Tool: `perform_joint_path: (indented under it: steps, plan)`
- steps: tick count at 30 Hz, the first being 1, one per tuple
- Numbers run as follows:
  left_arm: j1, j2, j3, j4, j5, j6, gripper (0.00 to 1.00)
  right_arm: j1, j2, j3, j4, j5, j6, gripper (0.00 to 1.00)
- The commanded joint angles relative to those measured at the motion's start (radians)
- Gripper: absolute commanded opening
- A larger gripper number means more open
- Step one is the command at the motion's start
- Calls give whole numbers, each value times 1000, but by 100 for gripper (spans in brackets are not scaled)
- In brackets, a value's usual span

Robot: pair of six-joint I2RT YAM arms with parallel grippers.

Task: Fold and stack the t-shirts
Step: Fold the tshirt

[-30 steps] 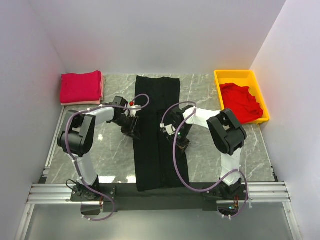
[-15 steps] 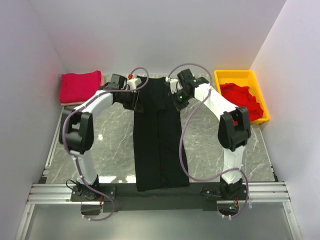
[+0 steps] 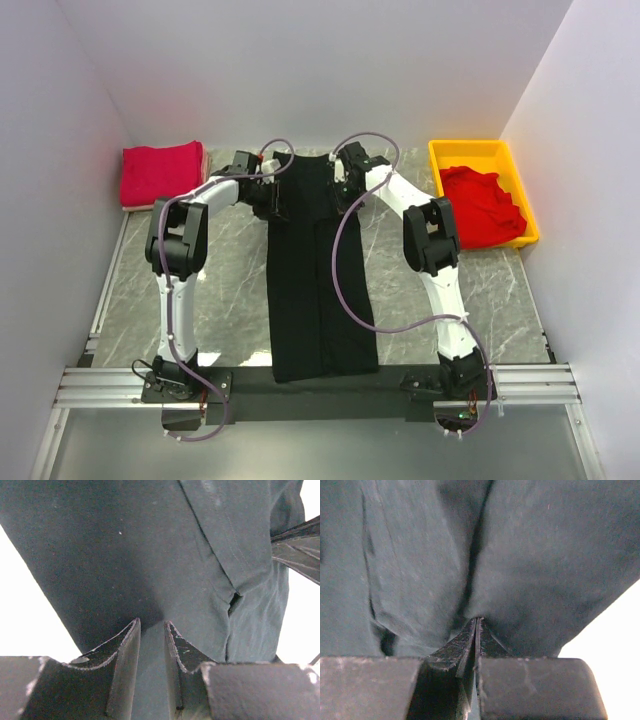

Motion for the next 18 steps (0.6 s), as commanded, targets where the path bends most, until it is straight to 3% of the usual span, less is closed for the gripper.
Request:
perform_joint_path:
  steps: [1, 12, 18]
  plan:
    - [0, 23, 46, 0, 1, -50, 31, -9, 37, 74, -12, 0, 47, 5]
    - [29, 244, 309, -70, 38, -87, 36, -72, 164, 214, 37, 23, 104, 13]
    - [56, 216, 299, 14, 58, -74, 40, -86, 190, 300, 96, 35, 96, 21]
